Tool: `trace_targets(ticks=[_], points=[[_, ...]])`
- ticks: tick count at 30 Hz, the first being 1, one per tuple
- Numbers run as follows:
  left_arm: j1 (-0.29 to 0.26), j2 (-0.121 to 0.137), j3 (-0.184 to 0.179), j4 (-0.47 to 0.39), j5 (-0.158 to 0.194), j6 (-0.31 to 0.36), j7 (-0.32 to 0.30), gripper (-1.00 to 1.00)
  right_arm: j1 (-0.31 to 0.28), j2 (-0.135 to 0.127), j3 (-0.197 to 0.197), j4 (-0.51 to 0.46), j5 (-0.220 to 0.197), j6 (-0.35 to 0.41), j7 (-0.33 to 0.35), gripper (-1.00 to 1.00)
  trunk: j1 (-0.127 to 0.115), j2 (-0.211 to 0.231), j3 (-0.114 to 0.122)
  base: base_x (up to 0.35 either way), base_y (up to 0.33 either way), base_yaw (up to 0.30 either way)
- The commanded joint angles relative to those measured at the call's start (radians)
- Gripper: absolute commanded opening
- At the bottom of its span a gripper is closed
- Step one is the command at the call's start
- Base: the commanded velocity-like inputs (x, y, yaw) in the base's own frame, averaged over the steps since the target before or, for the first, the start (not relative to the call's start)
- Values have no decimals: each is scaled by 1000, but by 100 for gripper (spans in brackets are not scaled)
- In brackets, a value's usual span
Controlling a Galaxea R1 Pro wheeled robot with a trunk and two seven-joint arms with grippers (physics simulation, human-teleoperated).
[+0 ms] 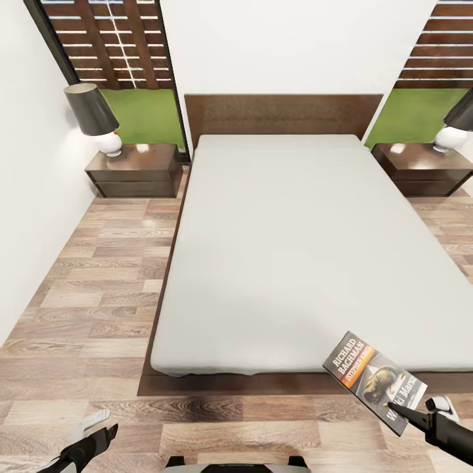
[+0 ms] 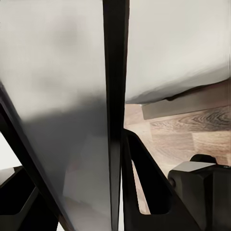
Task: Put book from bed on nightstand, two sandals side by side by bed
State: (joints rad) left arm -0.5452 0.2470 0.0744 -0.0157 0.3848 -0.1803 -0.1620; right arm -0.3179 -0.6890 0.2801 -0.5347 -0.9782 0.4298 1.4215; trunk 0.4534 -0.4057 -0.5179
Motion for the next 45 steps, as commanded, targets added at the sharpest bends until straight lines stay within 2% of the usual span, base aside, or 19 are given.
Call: trace_targets(ticks=[1,45], points=[[-1,0,7,2,2,-2,-7,100,-1,-1,7,2,-10,10,2,-100,-3,6,2,0,0,0],[-1,0,7,2,2,-2,-7,100,-1,-1,7,5,-11,9,5,-100,-3,6,2,0,0,0]])
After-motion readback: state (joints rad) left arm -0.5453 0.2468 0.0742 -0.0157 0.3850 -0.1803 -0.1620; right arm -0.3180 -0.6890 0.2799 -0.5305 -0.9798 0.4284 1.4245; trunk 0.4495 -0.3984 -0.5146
